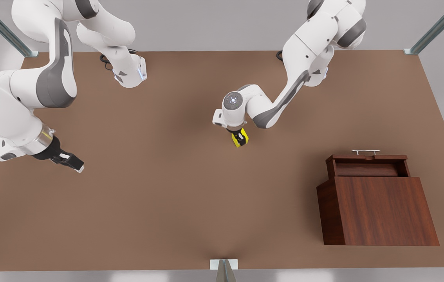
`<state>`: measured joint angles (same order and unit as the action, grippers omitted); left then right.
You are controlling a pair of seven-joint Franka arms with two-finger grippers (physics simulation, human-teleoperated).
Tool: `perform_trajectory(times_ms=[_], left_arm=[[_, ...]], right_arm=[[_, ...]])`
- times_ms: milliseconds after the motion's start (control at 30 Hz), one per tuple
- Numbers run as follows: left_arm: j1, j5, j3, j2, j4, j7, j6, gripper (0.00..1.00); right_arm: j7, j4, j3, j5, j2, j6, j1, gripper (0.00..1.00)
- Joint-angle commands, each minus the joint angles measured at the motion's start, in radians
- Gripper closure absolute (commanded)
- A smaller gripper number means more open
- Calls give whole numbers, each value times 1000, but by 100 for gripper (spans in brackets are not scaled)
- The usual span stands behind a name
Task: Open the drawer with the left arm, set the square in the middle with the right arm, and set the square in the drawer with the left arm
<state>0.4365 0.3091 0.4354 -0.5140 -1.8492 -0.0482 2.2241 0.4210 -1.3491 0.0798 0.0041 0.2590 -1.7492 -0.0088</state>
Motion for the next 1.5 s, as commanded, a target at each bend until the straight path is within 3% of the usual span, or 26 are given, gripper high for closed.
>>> perform_trajectory(times_ms=[0,333,667,1467], left_arm=[[1,41,0,-4,-21,-308,77,0],[1,38,-1,-49,-21,-294,83,0],[-7,15,-20,19,-151,-206,152,0],[-2,27,-27,-35,-153,-73,151,0]], right_arm=[[-145,1,0,-3,-1,-4,3,0],[-146,2,0,4,-3,-3,0,0],[-146,4,2,4,-3,-4,3,0],[-146,4,3,7,-7,2,1,0]])
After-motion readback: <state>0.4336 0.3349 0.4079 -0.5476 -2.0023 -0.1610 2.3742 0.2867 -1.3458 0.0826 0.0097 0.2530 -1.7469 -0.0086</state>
